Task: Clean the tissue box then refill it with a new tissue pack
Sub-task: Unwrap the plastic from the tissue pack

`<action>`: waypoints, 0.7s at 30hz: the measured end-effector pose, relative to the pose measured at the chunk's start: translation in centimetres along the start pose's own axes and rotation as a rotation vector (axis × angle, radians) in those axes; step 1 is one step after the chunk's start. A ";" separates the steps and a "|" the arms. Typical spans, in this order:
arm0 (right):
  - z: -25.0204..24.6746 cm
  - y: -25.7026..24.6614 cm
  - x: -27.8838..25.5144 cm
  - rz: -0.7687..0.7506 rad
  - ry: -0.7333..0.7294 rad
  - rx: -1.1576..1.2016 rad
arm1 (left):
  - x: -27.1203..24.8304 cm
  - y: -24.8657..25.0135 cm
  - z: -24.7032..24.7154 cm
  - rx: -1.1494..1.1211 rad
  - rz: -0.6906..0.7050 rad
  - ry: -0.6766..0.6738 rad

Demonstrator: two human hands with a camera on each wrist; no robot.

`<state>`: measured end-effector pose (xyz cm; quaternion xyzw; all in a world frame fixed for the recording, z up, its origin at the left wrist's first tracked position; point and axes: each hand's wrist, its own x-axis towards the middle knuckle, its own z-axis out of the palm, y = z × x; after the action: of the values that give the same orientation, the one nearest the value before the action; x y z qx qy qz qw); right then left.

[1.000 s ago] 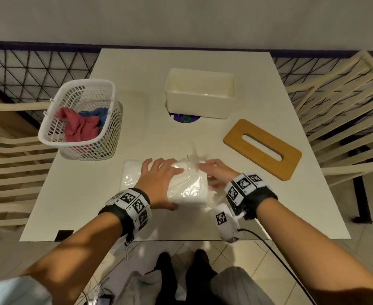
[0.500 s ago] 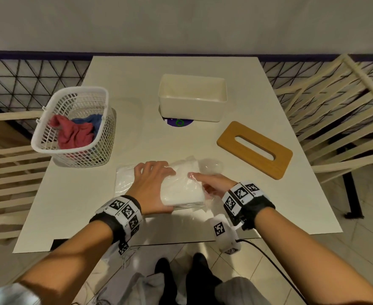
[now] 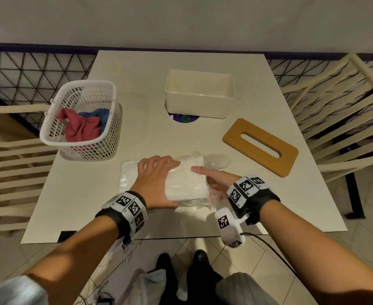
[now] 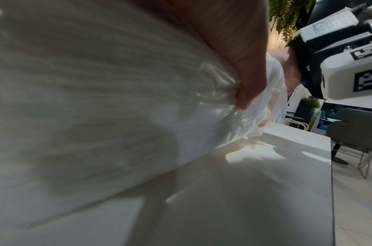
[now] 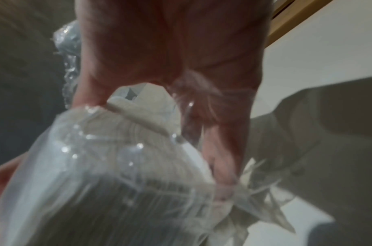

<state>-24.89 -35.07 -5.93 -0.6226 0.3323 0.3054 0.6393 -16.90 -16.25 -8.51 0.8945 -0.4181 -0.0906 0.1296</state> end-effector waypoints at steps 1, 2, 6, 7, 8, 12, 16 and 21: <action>-0.2 0.1 0.3 0.006 -0.024 0.000 | 0.0 0.0 0.1 -0.008 0.000 0.009; -0.3 0.1 0.4 0.014 -0.041 -0.006 | 0.0 -0.1 0.2 -0.006 0.000 0.011; 0.7 0.0 0.8 0.024 -0.031 -0.084 | 0.1 -0.2 0.4 0.039 -0.026 -0.017; 0.6 0.4 1.5 0.029 -0.002 -0.097 | 0.0 -0.4 0.4 0.053 -0.046 -0.030; 0.3 0.9 2.3 0.029 0.022 -0.112 | -0.2 -0.7 0.3 0.086 -0.071 -0.051; -0.2 2.0 2.7 0.036 0.026 -0.110 | -1.2 -2.8 -0.7 0.275 -0.148 -0.181; -0.5 1.1 2.0 -0.006 0.106 -0.163 | -1.7 -3.5 -1.3 0.161 -0.183 -0.224; 0.3 0.3 2.9 -0.049 0.185 0.069 | -1.6 -3.2 -0.7 0.112 -0.180 -0.175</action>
<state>-23.40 -34.81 -8.47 -0.6337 0.3851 0.2193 0.6341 -15.37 -12.92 -8.77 0.9229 -0.3504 -0.1560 0.0340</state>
